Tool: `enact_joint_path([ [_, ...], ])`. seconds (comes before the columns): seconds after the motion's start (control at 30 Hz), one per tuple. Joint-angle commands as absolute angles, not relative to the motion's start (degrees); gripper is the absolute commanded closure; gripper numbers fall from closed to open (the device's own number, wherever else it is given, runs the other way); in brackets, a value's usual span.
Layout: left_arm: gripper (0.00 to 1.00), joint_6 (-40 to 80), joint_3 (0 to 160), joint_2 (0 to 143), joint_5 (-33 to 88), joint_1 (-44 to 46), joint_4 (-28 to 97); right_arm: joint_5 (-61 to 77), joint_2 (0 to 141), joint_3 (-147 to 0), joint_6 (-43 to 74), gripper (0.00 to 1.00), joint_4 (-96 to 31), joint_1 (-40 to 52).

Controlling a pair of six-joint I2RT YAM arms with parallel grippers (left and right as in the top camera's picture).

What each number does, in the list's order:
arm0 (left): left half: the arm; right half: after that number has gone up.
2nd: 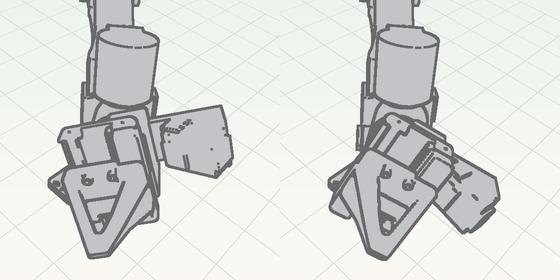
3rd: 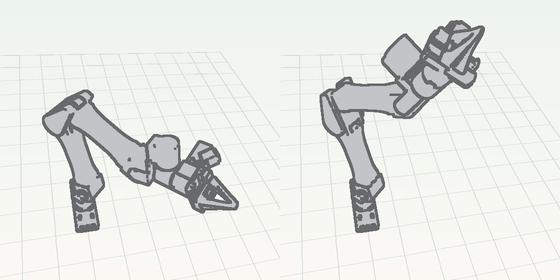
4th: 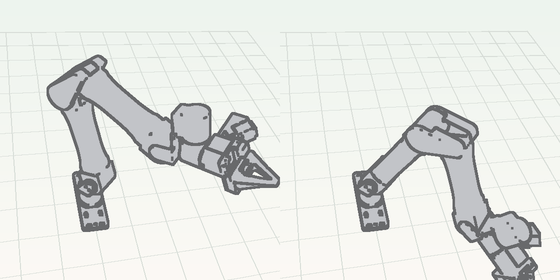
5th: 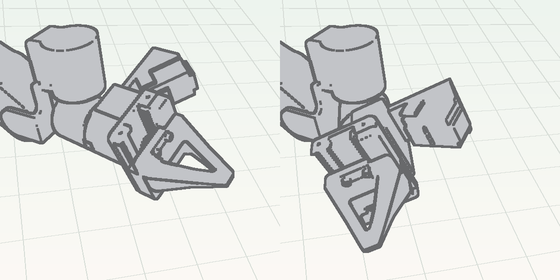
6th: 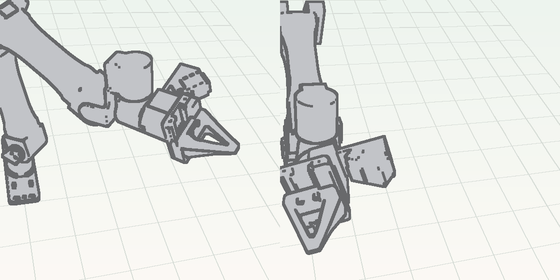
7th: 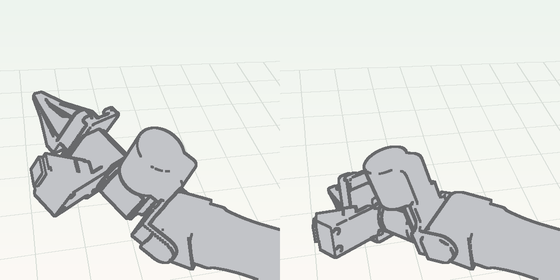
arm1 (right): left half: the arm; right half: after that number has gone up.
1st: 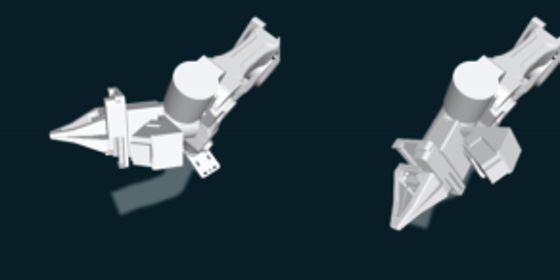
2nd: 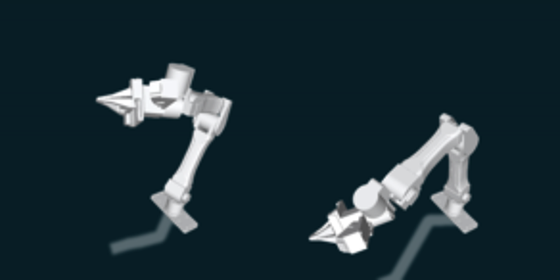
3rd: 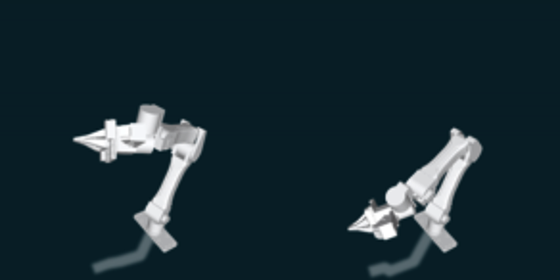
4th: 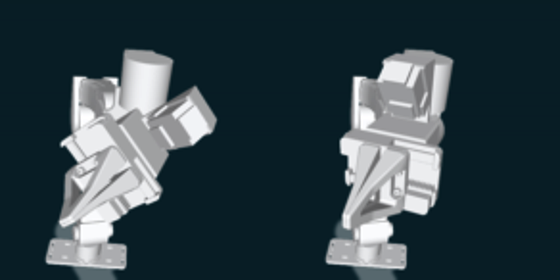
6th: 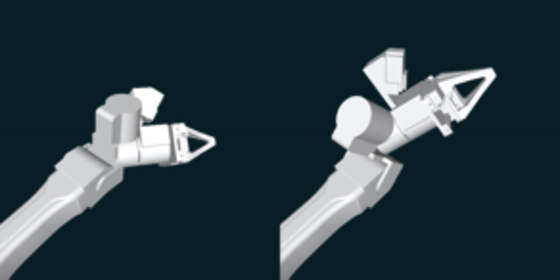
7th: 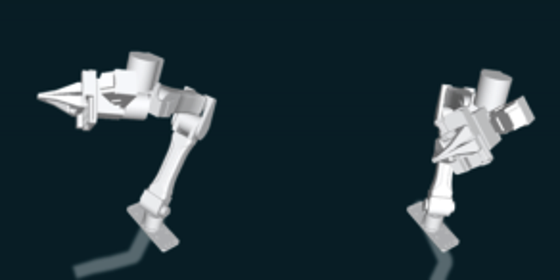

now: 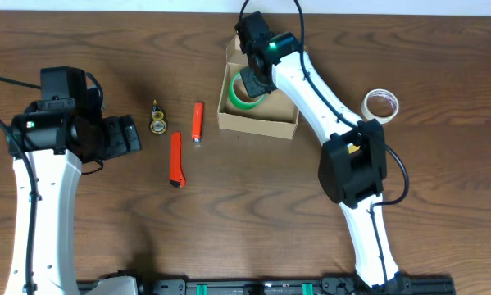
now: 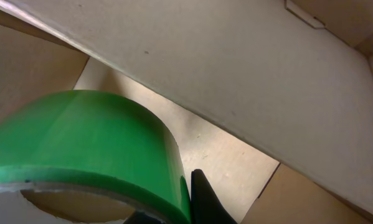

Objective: Pack container
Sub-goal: 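Carry the green tape roll into the cardboard box and release it, then move the right gripper to the white masking tape roll and grasp it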

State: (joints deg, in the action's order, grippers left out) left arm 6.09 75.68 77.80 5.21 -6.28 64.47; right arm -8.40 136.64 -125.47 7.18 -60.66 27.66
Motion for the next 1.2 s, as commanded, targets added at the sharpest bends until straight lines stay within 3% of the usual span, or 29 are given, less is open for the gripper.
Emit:
enact_joint_path([
  [0.0, 0.05, 5.8, 76.9, 78.1, 5.4, -6.4, 64.7, -8.4, 138.1, -125.8, 8.3, 0.99, -60.5, 28.0],
  [0.37, 0.04, 5.8, 76.9, 78.1, 5.4, -6.4, 64.7, -8.4, 139.7, -125.8, 8.3, 0.97, -58.7, 27.9],
  [0.43, 0.05, 5.8, 76.9, 78.1, 5.4, -6.4, 64.7, -8.4, 139.7, -125.8, 8.3, 0.93, -58.5, 27.9],
  [0.63, 0.05, 5.8, 76.9, 78.1, 5.4, -6.4, 64.7, -8.6, 139.5, -126.0, 8.3, 0.68, -58.7, 27.9],
  [1.0, 0.04, 5.8, 76.9, 78.1, 5.4, -6.4, 64.7, -10.5, 134.3, -136.1, 6.3, 0.63, -67.8, 28.0],
  [1.17, 0.05, 5.8, 76.9, 78.1, 5.4, -6.4, 64.7, -15.4, 126.9, -139.0, 6.1, 0.54, -69.7, 27.4],
])
